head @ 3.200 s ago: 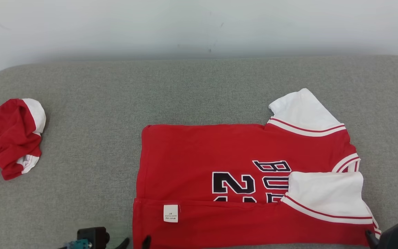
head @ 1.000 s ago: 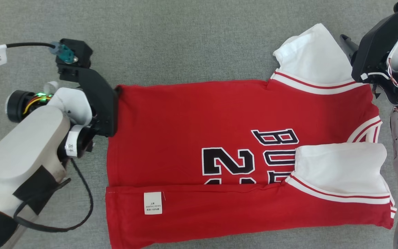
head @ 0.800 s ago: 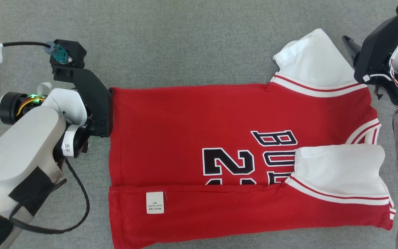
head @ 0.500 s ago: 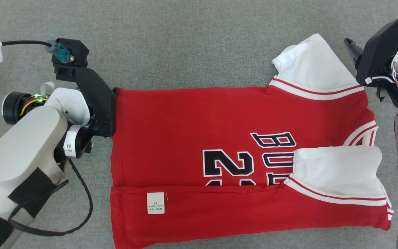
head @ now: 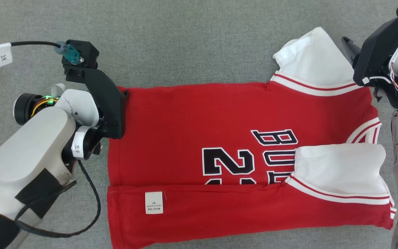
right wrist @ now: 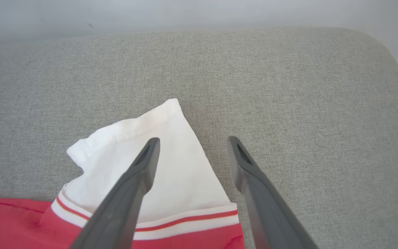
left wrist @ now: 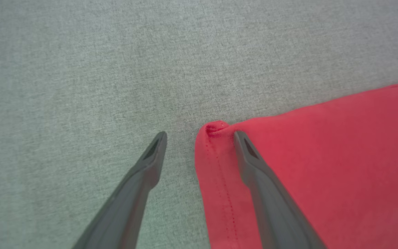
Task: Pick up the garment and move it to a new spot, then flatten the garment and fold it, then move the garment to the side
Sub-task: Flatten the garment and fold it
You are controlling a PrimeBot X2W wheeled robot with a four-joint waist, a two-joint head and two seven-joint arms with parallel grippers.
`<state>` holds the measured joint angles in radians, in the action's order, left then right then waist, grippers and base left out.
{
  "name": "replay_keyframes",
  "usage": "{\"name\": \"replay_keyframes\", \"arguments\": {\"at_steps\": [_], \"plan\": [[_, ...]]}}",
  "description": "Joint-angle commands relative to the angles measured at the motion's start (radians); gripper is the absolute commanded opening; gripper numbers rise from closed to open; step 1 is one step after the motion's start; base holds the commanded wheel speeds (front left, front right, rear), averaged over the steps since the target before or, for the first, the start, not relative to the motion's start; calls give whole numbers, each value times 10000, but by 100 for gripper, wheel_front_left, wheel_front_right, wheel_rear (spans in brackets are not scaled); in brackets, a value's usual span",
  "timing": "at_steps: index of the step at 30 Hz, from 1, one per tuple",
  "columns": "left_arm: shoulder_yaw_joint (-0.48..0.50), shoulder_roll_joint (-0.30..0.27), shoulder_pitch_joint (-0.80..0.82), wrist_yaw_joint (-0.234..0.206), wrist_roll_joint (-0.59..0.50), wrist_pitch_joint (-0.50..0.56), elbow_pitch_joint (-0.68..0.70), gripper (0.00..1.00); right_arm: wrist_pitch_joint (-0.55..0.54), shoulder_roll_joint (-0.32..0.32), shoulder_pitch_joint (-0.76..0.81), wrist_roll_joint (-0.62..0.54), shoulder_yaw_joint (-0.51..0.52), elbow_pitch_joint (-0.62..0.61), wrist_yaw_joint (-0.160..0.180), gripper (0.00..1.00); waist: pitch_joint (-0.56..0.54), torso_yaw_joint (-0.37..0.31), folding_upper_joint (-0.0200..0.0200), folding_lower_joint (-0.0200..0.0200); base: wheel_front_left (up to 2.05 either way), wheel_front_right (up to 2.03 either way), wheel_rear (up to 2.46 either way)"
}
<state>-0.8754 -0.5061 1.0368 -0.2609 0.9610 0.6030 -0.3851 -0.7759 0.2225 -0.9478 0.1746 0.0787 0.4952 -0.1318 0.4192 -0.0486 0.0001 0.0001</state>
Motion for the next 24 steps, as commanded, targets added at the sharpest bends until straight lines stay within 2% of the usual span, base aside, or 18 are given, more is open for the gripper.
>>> {"name": "replay_keyframes", "arguments": {"at_steps": [1,7,8,9,10,11,12,18,24], "plan": [[-24,42,80,31,34,53,-13,100,-12,-61,43,-44,11,-68,22,100,85,9,-1,-1,0,0,0],[-176,189,147,135,31,235,-114,100,-82,-132,-43,-82,4,-191,22,100,276,-25,-1,-1,0,0,0],[-196,199,167,134,19,245,-129,98,-108,-137,-85,-86,-3,-205,22,100,301,-26,-1,-1,0,0,0],[-208,196,198,146,-4,255,-158,56,-129,-143,-124,-101,-15,-213,22,100,325,-30,-1,-1,0,0,0],[-223,179,242,157,-36,269,-189,36,-129,-148,-169,-114,-25,-216,22,100,351,-34,-1,-1,0,0,0],[-235,167,267,169,-61,282,-216,5,-135,-156,-202,-127,-30,-214,22,100,376,-34,-1,-1,0,0,0],[-248,159,271,176,-68,308,-243,0,-146,-166,-237,-137,-37,-203,22,100,394,-30,-1,-1,0,0,0],[-260,152,358,211,51,480,-190,0,-340,-12,-441,-328,-136,-89,22,100,461,47,-1,-1,0,0,0],[-89,196,429,343,341,531,57,0,-1013,230,-847,-592,-14,229,22,100,614,187,-1,-1,0,0,0]]}}
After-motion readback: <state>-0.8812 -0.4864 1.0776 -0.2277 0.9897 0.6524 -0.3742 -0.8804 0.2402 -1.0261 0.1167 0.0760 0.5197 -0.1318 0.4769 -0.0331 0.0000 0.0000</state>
